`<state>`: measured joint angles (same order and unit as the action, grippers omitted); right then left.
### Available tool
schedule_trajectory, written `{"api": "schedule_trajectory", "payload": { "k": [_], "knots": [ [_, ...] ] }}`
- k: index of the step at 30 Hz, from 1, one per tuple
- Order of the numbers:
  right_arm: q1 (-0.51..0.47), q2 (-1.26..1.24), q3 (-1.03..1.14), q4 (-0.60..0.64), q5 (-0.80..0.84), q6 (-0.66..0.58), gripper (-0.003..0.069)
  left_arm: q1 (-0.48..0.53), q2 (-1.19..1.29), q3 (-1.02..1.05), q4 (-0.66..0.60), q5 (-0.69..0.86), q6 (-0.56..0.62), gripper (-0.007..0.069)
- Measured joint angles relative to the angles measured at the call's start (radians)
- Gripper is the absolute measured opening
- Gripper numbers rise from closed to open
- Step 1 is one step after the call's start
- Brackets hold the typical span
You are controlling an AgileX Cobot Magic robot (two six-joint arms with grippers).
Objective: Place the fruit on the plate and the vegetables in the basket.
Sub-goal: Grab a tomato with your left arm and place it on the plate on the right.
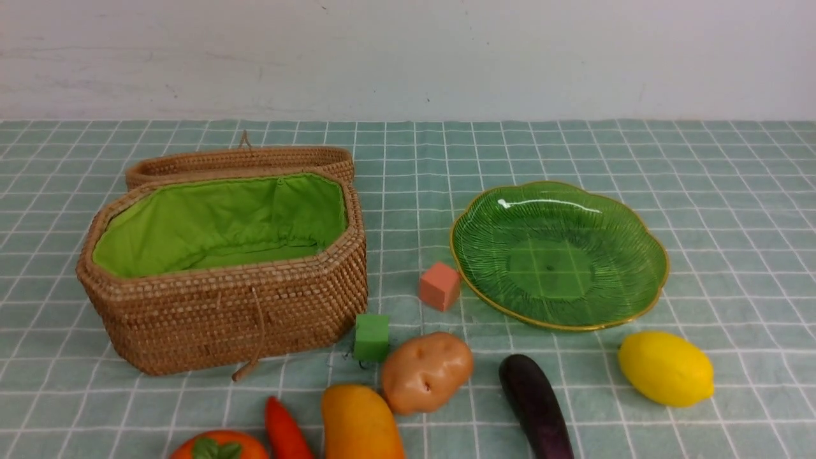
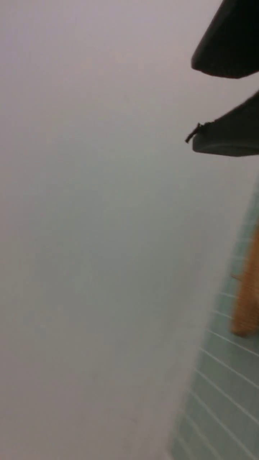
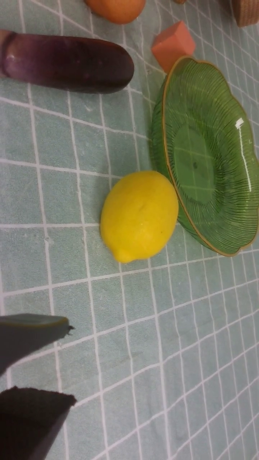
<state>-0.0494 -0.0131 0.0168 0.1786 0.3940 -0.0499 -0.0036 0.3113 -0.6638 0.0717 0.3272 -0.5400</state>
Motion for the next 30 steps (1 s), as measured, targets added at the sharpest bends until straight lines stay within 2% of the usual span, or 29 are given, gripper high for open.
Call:
{"api": "schedule_trajectory", "payload": {
  "k": [2, 5, 9, 12, 14, 15, 19, 20, 22, 25, 27, 28, 30],
  "knots": [
    [0.000, 0.000, 0.000, 0.000, 0.000, 0.000, 0.0242, 0.000, 0.095, -0.028, 0.007, 0.153, -0.002, 0.0239],
    [0.000, 0.000, 0.000, 0.000, 0.000, 0.000, 0.0242, 0.000, 0.197, -0.032, 0.031, 0.295, -0.007, 0.0239],
    [0.000, 0.000, 0.000, 0.000, 0.000, 0.000, 0.0242, 0.000, 0.334, -0.033, 0.013, 0.377, -0.061, 0.0239],
    [0.000, 0.000, 0.000, 0.000, 0.000, 0.000, 0.0242, 0.000, 0.445, -0.033, -0.072, 0.443, -0.069, 0.0239],
    [0.000, 0.000, 0.000, 0.000, 0.000, 0.000, 0.0242, 0.000, 0.558, -0.033, -0.159, 0.484, 0.032, 0.0239],
    [0.000, 0.000, 0.000, 0.000, 0.000, 0.000, 0.0242, 0.000, 0.566, -0.033, -0.175, 0.486, 0.044, 0.0239],
    [0.000, 0.000, 0.000, 0.000, 0.000, 0.000, 0.0242, 0.000, 0.744, -0.033, -0.356, 0.516, 0.353, 0.0241],
    [0.000, 0.000, 0.000, 0.000, 0.000, 0.000, 0.0242, 0.000, 0.796, -0.033, -0.433, 0.528, 0.442, 0.0251],
    [0.000, 0.000, 0.000, 0.000, 0.000, 0.000, 0.0242, 0.000, 0.850, -0.034, -0.492, 0.539, 0.527, 0.0269],
    [0.000, 0.000, 0.000, 0.000, 0.000, 0.000, 0.0242, 0.000, 0.932, -0.037, -0.559, 0.544, 0.639, 0.0353],
    [0.000, 0.000, 0.000, 0.000, 0.000, 0.000, 0.0242, 0.000, 0.973, -0.037, -0.563, 0.532, 0.673, 0.0425],
    [0.000, 0.000, 0.000, 0.000, 0.000, 0.000, 0.0242, 0.000, 0.982, -0.037, -0.563, 0.529, 0.676, 0.0434],
    [0.000, 0.000, 0.000, 0.000, 0.000, 0.000, 0.0242, 0.000, 1.031, -0.038, -0.557, 0.510, 0.694, 0.0544]
  ]
}}
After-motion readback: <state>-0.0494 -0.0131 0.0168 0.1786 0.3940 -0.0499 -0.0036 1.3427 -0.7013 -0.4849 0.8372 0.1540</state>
